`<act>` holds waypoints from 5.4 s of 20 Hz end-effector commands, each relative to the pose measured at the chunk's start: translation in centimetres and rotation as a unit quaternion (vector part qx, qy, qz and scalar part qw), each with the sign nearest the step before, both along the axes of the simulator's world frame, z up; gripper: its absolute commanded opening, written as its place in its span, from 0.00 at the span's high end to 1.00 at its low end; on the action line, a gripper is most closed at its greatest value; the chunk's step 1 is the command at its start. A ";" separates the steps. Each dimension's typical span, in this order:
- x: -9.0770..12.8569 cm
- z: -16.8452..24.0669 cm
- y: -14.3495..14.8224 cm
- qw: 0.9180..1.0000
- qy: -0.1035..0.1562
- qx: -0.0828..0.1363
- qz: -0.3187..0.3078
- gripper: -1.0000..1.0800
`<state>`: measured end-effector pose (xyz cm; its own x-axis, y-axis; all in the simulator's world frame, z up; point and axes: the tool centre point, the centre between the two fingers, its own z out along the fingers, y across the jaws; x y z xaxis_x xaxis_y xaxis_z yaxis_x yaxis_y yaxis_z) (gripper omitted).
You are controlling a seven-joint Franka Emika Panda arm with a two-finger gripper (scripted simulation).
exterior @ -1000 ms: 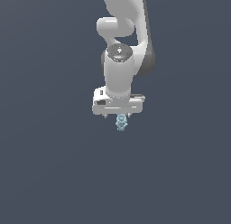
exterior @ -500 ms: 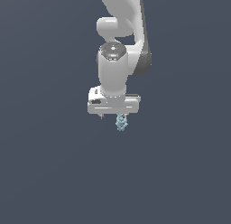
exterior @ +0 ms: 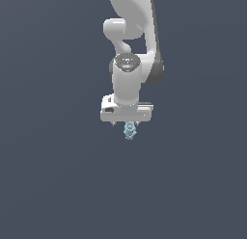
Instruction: Pick up the object and move it to a goal position.
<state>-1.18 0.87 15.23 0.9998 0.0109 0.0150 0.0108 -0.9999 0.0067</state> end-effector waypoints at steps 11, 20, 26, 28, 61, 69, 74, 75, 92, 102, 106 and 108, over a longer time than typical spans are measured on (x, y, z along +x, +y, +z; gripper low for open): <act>-3.3 -3.8 2.5 1.000 0.007 0.003 -0.021 0.04; -3.3 -5.4 2.5 1.000 0.008 0.003 -0.020 0.04; -3.5 -8.2 2.5 1.000 0.007 0.003 -0.021 0.04; -3.4 -8.6 2.5 1.000 0.007 0.003 -0.021 0.04; -1.5 1.1 5.2 1.000 0.007 0.003 -0.021 1.00; 0.1 9.3 7.3 1.000 0.007 0.003 -0.021 1.00; 1.1 14.3 8.7 1.000 0.007 0.003 -0.021 1.00; 1.3 15.3 9.0 1.000 0.007 0.003 -0.021 1.00; 4.2 27.7 12.4 1.000 0.007 0.003 -0.021 1.00; 5.4 32.2 13.6 1.000 0.007 0.003 -0.021 1.00; 5.7 33.4 14.0 1.000 0.007 0.003 -0.021 1.00; 5.9 33.8 14.1 1.000 0.007 0.003 -0.021 1.00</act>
